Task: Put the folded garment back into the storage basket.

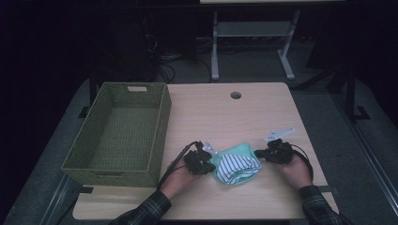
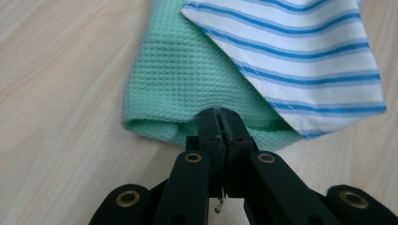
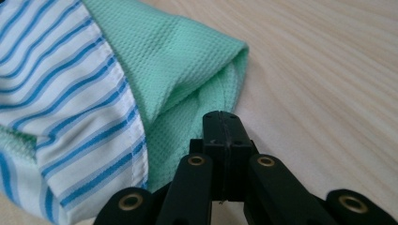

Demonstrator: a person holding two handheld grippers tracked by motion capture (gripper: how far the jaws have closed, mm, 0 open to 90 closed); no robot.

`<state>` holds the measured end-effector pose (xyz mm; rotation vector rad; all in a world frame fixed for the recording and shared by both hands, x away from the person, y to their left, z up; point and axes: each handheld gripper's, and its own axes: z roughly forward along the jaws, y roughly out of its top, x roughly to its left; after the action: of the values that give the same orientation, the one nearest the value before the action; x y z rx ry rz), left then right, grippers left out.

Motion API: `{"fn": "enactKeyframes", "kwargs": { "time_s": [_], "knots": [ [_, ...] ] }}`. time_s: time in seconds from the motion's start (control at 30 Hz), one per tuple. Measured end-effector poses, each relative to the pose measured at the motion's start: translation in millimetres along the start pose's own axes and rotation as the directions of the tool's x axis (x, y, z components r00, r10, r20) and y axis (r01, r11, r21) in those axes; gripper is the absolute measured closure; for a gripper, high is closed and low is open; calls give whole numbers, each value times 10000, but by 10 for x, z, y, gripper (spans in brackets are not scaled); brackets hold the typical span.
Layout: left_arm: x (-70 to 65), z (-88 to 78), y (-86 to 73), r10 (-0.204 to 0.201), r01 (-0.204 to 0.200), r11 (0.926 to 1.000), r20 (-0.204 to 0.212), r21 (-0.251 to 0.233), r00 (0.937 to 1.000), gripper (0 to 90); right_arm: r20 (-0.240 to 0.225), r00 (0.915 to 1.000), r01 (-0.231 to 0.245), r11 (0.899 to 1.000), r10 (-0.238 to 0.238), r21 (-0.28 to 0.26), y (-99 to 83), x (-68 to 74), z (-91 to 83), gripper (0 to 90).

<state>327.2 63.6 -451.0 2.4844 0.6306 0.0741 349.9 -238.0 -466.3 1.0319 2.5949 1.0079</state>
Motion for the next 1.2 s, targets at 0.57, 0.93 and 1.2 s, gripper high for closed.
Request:
{"fn": "enactKeyframes", "kwargs": {
  "time_s": [0.57, 0.93, 1.2],
  "knots": [
    [339, 81, 171, -653, 638, 9976, -578, -281, 9962, 883, -618, 9973, 406, 9992, -402, 55, -124, 245, -84, 898],
    [569, 161, 298, -906, 870, 9948, -709, -525, 9934, 881, -1209, 9880, 975, 9952, -966, 13, -112, 529, -79, 898],
    [655, 269, 453, -796, 748, 9947, -673, -711, 9946, 882, -1586, 9764, 1454, 9891, -1470, -216, -11, 725, -13, 898]
  ]
}}
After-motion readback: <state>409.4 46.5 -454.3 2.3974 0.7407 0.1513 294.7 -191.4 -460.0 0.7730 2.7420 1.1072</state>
